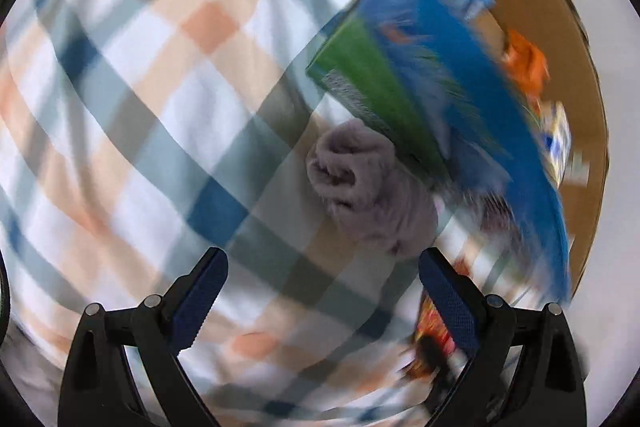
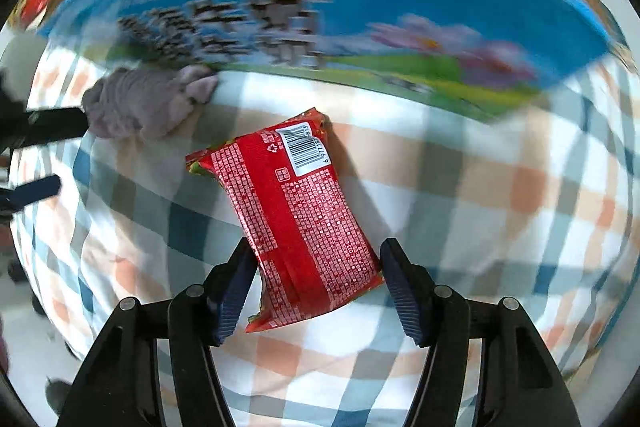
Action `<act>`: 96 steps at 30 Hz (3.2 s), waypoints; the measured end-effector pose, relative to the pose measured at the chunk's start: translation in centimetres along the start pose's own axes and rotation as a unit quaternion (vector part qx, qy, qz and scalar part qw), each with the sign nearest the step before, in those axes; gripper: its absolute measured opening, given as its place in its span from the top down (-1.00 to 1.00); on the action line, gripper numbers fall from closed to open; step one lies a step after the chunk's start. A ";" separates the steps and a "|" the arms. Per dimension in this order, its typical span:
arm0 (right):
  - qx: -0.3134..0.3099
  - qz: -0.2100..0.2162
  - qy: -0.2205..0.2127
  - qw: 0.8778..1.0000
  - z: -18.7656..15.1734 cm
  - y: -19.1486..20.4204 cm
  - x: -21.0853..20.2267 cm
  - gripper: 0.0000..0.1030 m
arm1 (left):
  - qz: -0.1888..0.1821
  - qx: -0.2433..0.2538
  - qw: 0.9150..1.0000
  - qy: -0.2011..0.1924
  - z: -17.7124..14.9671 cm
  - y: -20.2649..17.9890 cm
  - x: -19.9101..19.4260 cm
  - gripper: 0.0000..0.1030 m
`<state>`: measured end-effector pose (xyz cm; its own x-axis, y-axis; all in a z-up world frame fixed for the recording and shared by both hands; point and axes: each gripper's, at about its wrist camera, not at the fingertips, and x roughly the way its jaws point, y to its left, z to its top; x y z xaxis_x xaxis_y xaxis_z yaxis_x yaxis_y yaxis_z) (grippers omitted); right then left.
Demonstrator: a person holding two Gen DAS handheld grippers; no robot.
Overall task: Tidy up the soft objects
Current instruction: 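Grasp the lilac sock with the left gripper while the right grasps the red pack, then lower the sock and red pack into the box and open both grippers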
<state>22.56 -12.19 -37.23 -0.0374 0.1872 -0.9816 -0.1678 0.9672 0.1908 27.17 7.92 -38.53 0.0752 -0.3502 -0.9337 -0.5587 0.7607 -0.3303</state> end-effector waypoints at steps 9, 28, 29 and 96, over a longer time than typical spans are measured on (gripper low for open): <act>0.042 -0.006 -0.012 0.999 -1.3 -1.0 0.0 -0.24 | -0.098 -0.065 0.993 -0.018 -0.1 1.2 2.4 -0.90; 0.069 -0.019 0.008 0.997 -1.2 -0.7 -1.8 -0.16 | -0.095 0.024 0.994 -0.053 -1.0 2.3 -2.0 0.28; 0.070 -0.017 0.013 0.997 -1.2 -0.7 -1.9 -0.16 | -0.090 0.039 0.994 -0.048 -0.7 2.6 -2.7 0.28; 0.171 -0.028 -0.166 0.971 6.8 -4.2 -22.1 0.05 | 0.064 0.374 0.920 -0.105 1.4 -20.7 -14.0 0.28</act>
<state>30.80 -19.21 -16.40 0.2920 0.1231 -0.9485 0.1780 0.9674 0.1803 38.88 -2.14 -18.82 0.2492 -0.1791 -0.9517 0.1434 0.9787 -0.1466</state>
